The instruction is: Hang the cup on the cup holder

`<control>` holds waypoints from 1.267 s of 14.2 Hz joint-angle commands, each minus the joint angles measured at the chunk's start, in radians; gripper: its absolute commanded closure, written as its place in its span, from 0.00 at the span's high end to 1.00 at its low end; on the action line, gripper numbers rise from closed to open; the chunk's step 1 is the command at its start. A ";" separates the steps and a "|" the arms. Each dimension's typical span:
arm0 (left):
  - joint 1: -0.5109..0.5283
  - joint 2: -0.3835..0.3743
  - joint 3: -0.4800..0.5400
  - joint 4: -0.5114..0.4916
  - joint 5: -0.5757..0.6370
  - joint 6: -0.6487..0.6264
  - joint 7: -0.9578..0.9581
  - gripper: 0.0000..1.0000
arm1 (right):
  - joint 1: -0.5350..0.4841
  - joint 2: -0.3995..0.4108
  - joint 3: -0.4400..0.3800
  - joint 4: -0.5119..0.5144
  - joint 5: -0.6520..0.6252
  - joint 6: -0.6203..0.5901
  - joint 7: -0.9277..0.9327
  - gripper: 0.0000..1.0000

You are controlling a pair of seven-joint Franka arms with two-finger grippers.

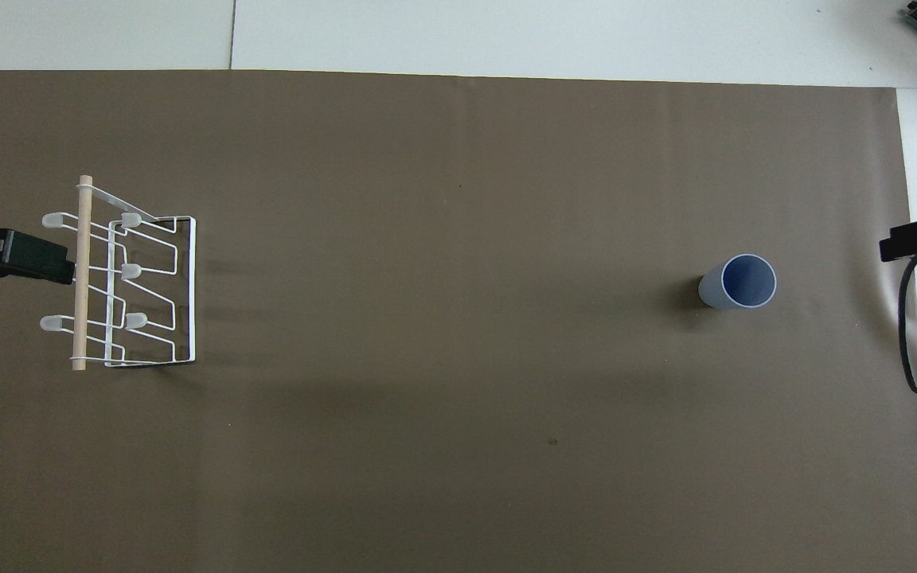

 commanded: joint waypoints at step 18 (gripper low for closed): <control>-0.010 -0.031 0.006 -0.040 -0.006 0.027 -0.016 1.00 | -0.007 -0.070 0.015 -0.174 0.017 0.150 0.009 1.00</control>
